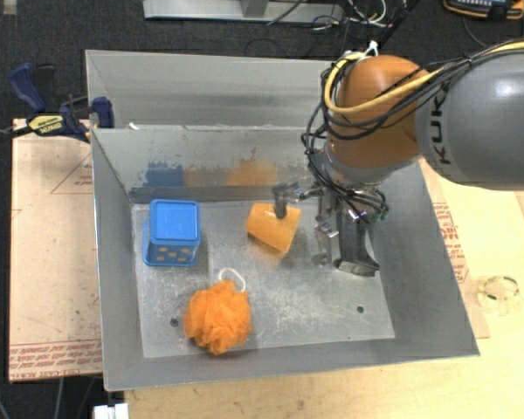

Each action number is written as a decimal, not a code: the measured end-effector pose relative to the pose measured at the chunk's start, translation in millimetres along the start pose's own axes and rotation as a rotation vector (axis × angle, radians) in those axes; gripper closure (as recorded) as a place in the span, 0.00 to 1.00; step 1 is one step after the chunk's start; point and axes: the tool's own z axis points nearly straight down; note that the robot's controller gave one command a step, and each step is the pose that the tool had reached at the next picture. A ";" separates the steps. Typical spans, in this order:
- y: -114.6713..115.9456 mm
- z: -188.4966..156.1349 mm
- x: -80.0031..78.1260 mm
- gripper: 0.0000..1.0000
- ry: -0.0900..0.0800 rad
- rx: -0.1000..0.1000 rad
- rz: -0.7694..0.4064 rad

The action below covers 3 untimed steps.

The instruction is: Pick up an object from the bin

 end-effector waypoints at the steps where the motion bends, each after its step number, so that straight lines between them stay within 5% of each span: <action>1: -4.5 49.5 -34.6 0.00 -0.009 0.002 0.174; 2: -19.8 70.5 -32.9 1.00 -0.022 -0.001 0.414; 3: -19.7 70.4 -33.0 1.00 -0.022 0.000 0.413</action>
Offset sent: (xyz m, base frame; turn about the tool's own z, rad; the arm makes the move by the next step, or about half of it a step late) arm 0.0299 -0.0048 -0.0852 0.4133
